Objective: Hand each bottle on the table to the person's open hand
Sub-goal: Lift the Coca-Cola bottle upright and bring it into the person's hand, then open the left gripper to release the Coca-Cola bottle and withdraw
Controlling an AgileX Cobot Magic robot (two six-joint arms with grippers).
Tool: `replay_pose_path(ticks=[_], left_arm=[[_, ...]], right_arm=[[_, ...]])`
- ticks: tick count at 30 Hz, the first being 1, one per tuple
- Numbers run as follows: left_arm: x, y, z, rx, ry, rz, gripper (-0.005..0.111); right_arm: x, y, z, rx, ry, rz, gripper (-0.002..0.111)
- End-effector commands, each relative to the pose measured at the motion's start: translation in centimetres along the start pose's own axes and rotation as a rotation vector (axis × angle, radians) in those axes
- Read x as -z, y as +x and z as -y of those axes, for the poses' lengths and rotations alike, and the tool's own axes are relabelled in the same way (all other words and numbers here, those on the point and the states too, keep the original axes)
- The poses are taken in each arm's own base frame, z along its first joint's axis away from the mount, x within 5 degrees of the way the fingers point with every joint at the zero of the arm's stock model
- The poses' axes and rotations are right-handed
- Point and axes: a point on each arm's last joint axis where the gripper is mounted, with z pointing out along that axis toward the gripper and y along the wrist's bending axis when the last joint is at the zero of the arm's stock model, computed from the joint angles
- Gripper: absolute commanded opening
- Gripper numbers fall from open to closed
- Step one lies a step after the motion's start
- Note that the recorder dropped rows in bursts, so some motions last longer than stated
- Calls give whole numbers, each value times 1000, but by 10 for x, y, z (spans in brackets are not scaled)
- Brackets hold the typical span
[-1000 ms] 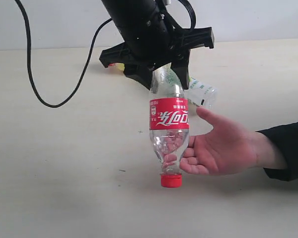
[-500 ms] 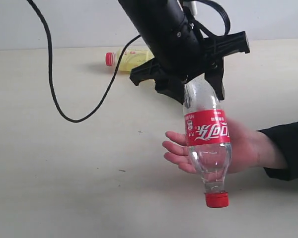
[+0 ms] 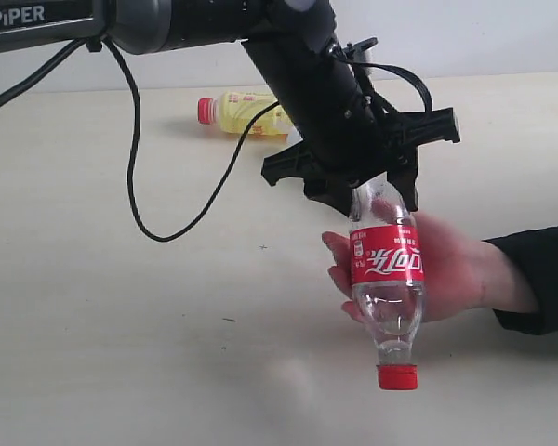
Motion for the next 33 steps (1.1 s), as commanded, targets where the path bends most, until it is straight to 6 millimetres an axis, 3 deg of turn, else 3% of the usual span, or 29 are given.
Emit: replay_pose_path(ticks=[1, 10, 12, 17, 26, 33], left_arm=[[-1, -3, 3, 2, 30, 41, 31], [-1, -4, 3, -64, 22, 51, 92], [1, -5, 3, -93, 25, 58, 100], [22, -13, 4, -188, 43, 108, 102], [93, -26, -8, -330, -48, 274, 102], [108, -33, -30, -478, -222, 279, 102]], right_arm=[[0, 1, 0, 10, 3, 8, 0], [0, 1, 0, 10, 3, 8, 0], [0, 1, 0, 10, 3, 8, 0], [0, 1, 0, 10, 3, 8, 0], [0, 1, 0, 10, 3, 8, 0], [0, 1, 0, 10, 3, 8, 0]])
